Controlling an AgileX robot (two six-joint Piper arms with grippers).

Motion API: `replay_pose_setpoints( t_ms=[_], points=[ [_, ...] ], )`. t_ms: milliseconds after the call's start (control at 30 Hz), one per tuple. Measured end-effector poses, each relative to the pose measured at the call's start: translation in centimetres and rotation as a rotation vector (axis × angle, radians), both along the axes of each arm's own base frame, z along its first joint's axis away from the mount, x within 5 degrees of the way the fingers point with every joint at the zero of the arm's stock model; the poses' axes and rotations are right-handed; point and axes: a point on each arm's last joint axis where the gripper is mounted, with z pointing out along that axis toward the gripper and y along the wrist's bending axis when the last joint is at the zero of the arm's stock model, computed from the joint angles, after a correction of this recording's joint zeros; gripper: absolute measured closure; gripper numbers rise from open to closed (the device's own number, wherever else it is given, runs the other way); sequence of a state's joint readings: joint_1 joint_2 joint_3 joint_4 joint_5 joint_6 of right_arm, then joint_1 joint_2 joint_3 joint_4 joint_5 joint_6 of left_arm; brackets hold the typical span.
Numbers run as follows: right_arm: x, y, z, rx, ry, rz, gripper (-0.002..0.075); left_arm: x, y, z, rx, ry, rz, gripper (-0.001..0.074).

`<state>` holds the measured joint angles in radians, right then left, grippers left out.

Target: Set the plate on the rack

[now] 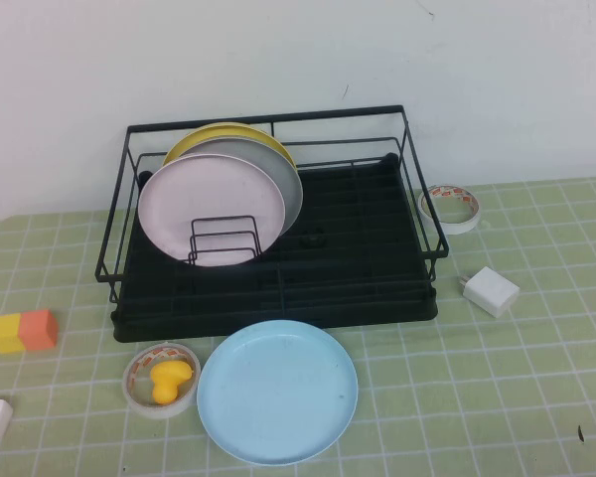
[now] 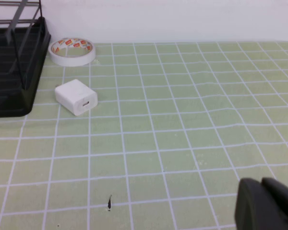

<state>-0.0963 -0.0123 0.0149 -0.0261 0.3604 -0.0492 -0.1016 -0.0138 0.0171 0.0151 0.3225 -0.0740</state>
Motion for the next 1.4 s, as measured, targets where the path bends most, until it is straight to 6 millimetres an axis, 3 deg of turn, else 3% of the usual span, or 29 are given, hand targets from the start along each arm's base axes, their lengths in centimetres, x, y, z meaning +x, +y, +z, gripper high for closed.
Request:
replay_pose_setpoints(
  t_ms=[1133, 1267, 1400],
  points=[
    [0.0, 0.0, 0.0, -0.003, -0.008, 0.0, 0.0728, 0.0, 0.0, 0.2, -0.012, -0.018, 0.002, 0.0737],
    [0.2, 0.0, 0.2, -0.008, -0.064, 0.001, 0.0728, 0.2, -0.1, 0.6, -0.022, -0.077, 0.0, 0.0738],
    [0.5, 0.0, 1.7, -0.025, -0.227, 0.003, 0.0728, 0.3, -0.1, 2.0, -0.037, -0.229, -0.005, 0.0738]
  ],
)
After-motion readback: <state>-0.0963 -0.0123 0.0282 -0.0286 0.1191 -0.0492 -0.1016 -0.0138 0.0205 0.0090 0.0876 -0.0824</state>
